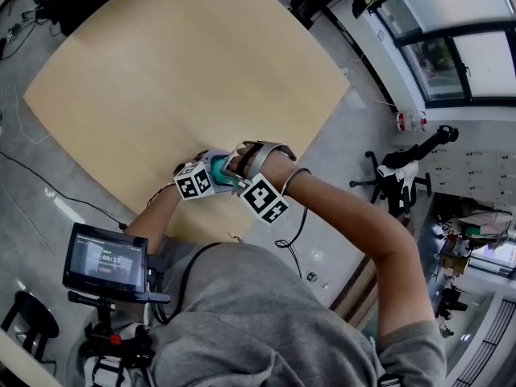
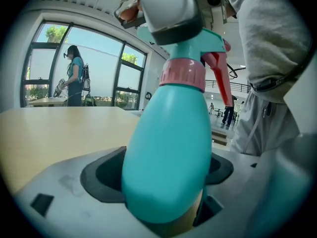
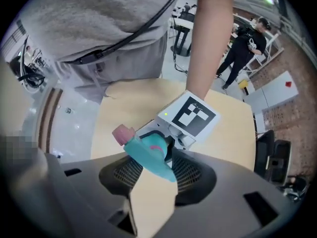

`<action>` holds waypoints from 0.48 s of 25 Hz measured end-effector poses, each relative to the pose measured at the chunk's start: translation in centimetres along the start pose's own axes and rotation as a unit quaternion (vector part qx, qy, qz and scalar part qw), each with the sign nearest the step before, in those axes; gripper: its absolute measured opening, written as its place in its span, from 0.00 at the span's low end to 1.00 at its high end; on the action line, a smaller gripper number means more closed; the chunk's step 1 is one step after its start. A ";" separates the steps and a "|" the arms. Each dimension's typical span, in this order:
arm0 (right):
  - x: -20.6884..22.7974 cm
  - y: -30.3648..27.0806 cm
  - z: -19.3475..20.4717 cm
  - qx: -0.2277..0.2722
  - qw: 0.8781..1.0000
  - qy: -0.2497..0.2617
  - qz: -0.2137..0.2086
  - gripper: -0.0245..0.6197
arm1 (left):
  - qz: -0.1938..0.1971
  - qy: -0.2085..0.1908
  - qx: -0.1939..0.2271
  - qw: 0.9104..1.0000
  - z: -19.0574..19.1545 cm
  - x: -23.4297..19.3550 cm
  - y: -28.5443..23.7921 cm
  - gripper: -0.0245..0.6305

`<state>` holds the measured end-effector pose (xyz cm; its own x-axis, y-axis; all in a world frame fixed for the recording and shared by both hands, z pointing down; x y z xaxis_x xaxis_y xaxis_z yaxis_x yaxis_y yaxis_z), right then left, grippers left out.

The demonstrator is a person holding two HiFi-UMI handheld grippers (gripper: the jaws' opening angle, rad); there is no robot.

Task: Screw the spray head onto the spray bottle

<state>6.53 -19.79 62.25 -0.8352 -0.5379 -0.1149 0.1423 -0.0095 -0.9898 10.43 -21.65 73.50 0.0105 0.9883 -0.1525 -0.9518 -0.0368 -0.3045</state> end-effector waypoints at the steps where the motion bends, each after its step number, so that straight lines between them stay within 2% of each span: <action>1: 0.1 -0.1 0.1 -0.001 1.000 -0.012 0.000 0.31 | -0.005 -0.001 -0.001 1.000 0.1 -0.1 -0.1 0.66; 6: 0.1 -0.8 0.4 -0.025 0.999 -0.028 -0.002 0.31 | -0.032 -0.005 -0.002 0.999 0.8 -0.5 -0.4 0.66; 9: 0.4 -1.6 0.6 -0.039 0.998 -0.059 0.002 0.31 | -0.025 -0.005 -0.010 1.000 1.5 -0.2 -0.6 0.67; 11: 0.3 -2.1 0.6 -0.052 0.997 -0.061 0.008 0.31 | -0.020 0.007 0.000 1.000 1.5 0.0 -0.2 0.73; 12: 0.3 -2.2 0.6 -0.054 0.996 -0.066 0.014 0.31 | -0.022 0.007 0.003 1.000 1.5 0.0 0.3 0.73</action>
<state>6.23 -20.42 64.46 -0.7533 -0.6433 -0.1369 0.1005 0.0932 -0.9906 9.71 -21.39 74.77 0.0575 0.9866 -0.1525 -0.9522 0.0083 -0.3053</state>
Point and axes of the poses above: the fingertips, and each gripper's own axes: y backward along the fingers, x to its right, z out of its underside, the point moved 3 cm from there along y, backward along the fingers, and after that the axes turned 3 degrees about x, right-handed, at the moved point
